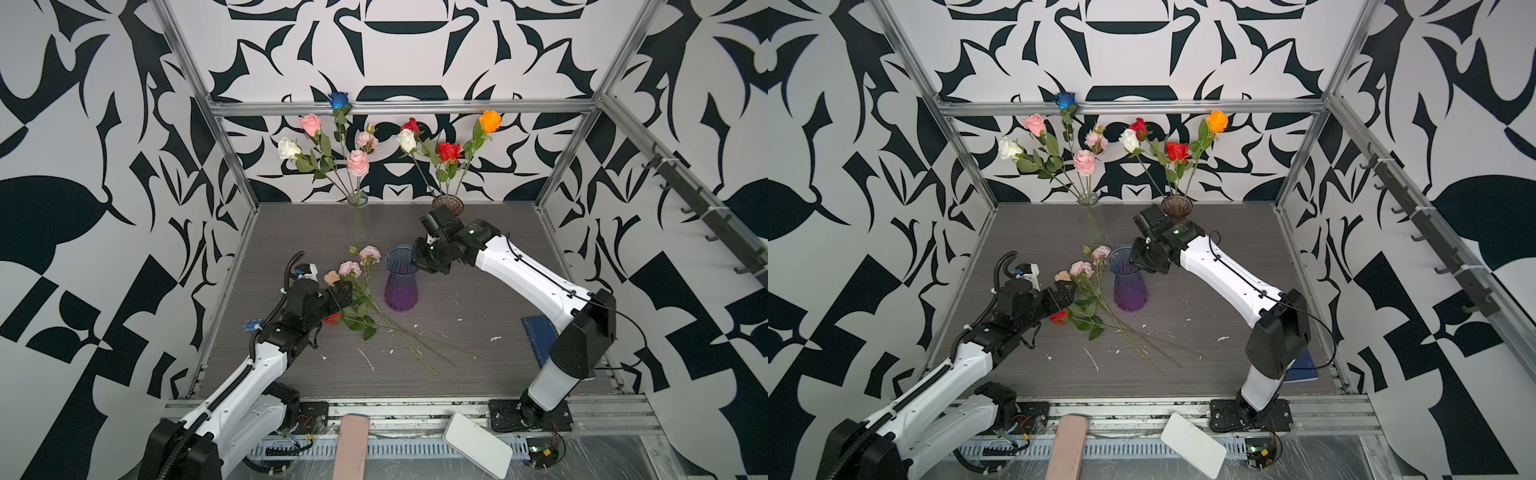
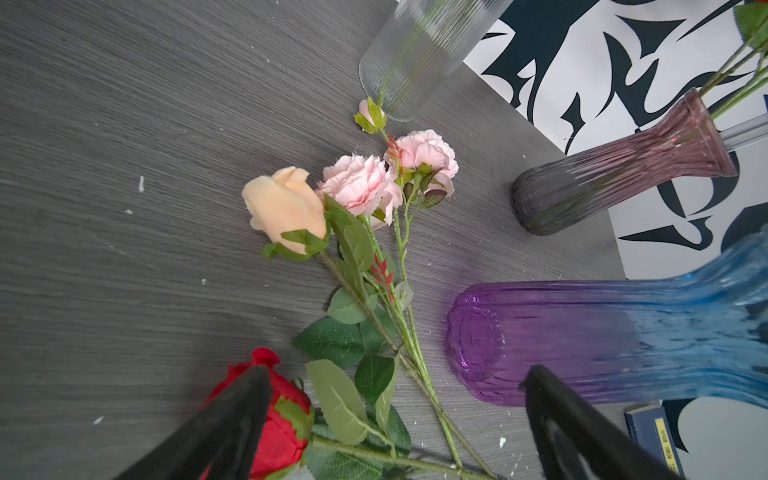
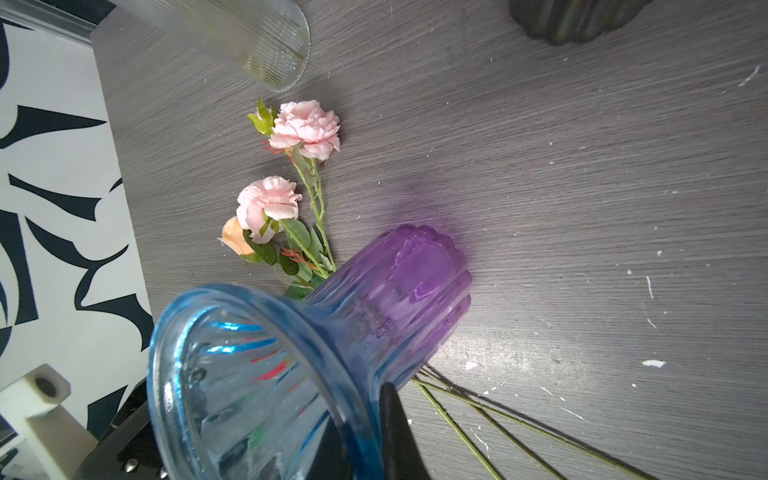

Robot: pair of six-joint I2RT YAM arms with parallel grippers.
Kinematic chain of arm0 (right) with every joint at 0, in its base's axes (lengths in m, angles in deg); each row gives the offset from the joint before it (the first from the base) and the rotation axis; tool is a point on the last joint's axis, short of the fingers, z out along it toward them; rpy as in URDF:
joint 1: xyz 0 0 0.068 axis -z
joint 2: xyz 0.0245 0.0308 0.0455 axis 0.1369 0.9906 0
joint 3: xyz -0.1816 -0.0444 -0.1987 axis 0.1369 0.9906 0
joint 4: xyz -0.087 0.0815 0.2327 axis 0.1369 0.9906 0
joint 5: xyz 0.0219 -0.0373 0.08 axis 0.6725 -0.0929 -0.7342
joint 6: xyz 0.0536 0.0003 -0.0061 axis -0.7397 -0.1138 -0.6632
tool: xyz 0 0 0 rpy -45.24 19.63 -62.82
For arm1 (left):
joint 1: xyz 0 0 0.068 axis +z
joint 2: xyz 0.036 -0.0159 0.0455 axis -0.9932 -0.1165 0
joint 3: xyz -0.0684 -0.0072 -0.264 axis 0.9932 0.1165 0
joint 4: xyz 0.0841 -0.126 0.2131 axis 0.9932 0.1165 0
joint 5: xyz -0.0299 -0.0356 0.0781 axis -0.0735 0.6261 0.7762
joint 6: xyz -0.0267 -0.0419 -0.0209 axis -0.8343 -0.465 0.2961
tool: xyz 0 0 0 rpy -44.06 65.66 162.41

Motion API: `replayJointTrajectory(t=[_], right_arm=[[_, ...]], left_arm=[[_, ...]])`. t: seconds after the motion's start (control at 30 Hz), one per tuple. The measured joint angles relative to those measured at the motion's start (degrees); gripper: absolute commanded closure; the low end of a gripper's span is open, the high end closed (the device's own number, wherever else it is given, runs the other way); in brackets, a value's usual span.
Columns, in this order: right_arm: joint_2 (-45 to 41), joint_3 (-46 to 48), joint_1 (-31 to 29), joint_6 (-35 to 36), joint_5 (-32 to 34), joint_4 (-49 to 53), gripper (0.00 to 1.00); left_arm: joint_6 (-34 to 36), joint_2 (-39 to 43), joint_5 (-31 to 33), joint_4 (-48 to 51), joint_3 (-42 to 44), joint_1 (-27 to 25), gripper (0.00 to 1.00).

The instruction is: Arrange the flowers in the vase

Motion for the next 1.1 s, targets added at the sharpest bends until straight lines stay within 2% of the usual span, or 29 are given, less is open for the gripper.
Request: replayJointTrajectory(t=[0.13, 0.43, 0.7, 0.83, 1.03, 1.1], right_arm=[[-0.6, 0.6, 0.0, -0.2, 0.2, -0.1, 0.87], [-0.8, 0.9, 0.0, -0.9, 0.0, -0.2, 0.87], [-4.3, 4.9, -0.1, -1.7, -0.5, -0.5, 0.85], [-5.3, 5.3, -0.3, -2.1, -1.2, -0.5, 0.79], [-7.8, 5.9, -0.4, -2.9, -2.4, -2.9, 0.63], [-8.0, 6.1, -0.4, -2.9, -2.8, -3.5, 0.61]], left_arm=[[0.1, -0.7, -0.2, 0.0, 0.0, 0.3, 0.01], [0.7, -1.9, -0.9, 0.1, 0.0, 0.9, 0.01], [0.8, -2.0, -1.4, 0.4, 0.0, 1.1, 0.01], [0.0, -2.2, -1.5, 0.4, 0.0, 1.1, 0.01], [-1.1, -2.2, -1.6, 0.4, 0.0, 1.1, 0.01], [-1.4, -2.2, -1.7, 0.4, 0.0, 1.1, 0.01]])
